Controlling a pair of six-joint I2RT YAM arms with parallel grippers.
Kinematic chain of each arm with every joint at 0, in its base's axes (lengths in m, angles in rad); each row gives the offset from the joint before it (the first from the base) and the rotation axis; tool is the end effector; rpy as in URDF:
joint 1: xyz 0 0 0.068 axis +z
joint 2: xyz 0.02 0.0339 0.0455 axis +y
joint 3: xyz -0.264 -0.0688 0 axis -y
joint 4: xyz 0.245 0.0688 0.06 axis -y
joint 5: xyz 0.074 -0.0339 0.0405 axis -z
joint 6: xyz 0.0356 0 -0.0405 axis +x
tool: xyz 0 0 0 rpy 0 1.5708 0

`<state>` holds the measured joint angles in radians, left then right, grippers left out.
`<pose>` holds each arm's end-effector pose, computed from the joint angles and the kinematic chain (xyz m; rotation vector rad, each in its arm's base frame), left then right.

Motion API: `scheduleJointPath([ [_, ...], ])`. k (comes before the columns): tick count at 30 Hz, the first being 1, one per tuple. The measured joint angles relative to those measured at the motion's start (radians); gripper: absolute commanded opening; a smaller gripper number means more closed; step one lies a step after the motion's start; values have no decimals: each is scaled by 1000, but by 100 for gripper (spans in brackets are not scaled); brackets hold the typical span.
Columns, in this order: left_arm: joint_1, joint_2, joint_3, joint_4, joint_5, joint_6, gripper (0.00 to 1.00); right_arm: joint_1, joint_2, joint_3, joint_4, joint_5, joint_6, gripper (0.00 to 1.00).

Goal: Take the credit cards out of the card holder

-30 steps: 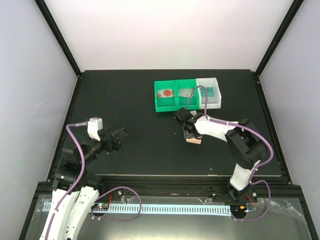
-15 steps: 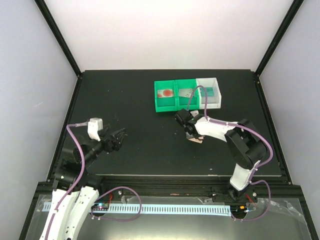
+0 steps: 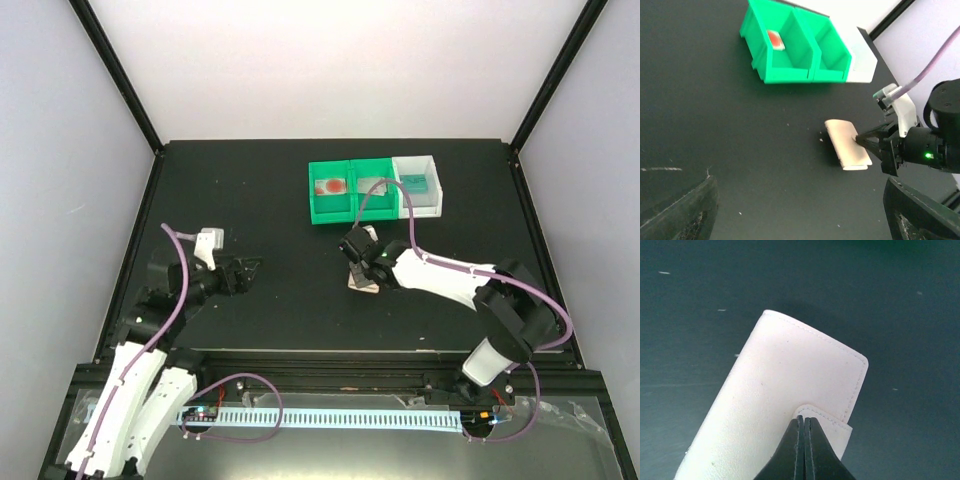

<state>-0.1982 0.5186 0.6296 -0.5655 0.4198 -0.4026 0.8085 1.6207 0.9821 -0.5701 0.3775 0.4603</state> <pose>0.1180 -0.0385 0.2844 0.0624 2.0754 -0.7991 0.2191 0.2105 0.1792 -0.3647 2.6043 -0.1192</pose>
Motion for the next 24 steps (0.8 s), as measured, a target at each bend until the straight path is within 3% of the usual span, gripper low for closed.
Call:
scheduleJointPath([
  [6, -5, 75, -39, 30, 80, -71, 82, 49, -54, -1, 74, -103, -6, 1],
  [24, -81, 235, -270, 322, 204, -317, 79, 110, -96, -66, 283, -340, 17, 1],
])
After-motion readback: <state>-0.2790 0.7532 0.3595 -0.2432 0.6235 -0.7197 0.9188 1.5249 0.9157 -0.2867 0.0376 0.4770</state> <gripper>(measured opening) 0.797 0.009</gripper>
